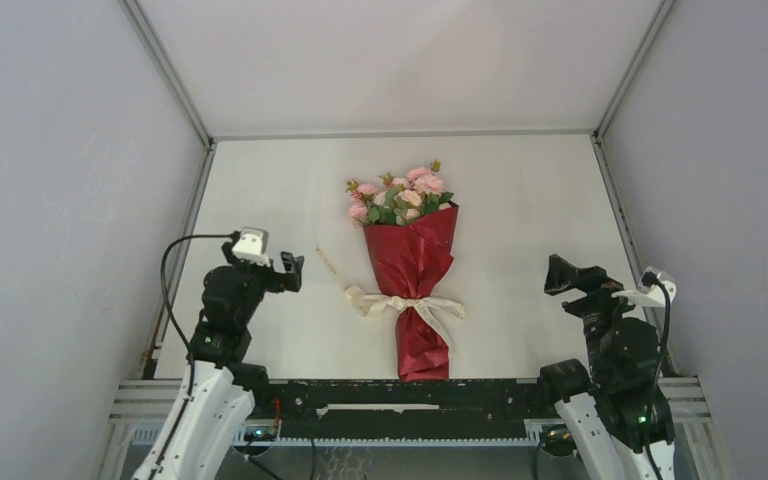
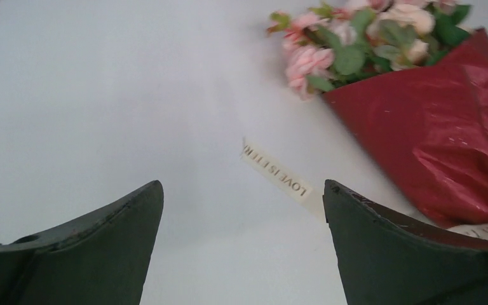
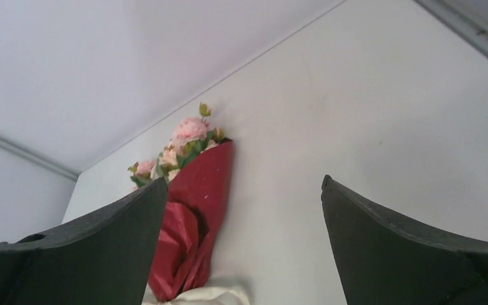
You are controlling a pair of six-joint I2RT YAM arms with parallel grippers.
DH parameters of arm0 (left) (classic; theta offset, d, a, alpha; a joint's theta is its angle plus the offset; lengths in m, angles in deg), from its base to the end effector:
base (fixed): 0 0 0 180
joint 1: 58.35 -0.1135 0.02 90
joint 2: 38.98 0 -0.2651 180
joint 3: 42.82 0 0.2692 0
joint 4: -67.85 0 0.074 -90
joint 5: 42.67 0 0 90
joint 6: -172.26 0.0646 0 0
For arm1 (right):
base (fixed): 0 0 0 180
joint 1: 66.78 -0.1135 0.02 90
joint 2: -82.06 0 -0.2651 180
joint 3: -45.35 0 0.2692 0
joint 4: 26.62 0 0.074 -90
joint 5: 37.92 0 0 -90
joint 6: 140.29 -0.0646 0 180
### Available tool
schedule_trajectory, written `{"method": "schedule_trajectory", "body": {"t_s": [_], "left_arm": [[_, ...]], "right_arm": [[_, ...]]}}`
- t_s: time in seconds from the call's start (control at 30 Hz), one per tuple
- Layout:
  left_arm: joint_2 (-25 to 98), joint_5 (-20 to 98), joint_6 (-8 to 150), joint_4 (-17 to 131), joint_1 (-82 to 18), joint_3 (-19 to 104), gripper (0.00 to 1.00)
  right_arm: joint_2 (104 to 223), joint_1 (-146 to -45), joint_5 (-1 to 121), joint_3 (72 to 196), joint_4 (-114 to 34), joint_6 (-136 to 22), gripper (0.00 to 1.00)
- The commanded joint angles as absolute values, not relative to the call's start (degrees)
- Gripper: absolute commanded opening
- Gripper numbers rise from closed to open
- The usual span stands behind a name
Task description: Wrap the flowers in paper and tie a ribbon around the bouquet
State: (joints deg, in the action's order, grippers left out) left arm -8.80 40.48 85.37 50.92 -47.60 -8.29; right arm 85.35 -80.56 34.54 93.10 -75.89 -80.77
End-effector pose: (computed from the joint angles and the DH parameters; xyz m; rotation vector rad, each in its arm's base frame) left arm 0.1892 -0.0438 0.2371 0.3014 1.7678 -0.2026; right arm 0.0849 0.0008 0.3059 0.4697 1.5937 0.3347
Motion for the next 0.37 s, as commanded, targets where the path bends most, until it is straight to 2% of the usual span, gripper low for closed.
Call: {"method": "schedule_trajectory", "body": {"t_s": [0.0, 0.33], "left_arm": [[-13.55, 46.06, 68.07, 55.5, -54.29, -15.04, 1.0], [-20.14, 43.15, 65.67, 56.85, -60.18, -18.53, 1.0]], "right_arm": [[84.76, -80.49, 29.85, 92.17, -77.04, -80.24, 1.0], [87.06, -80.62, 32.31, 91.44, -75.97, -78.77, 1.0]]}}
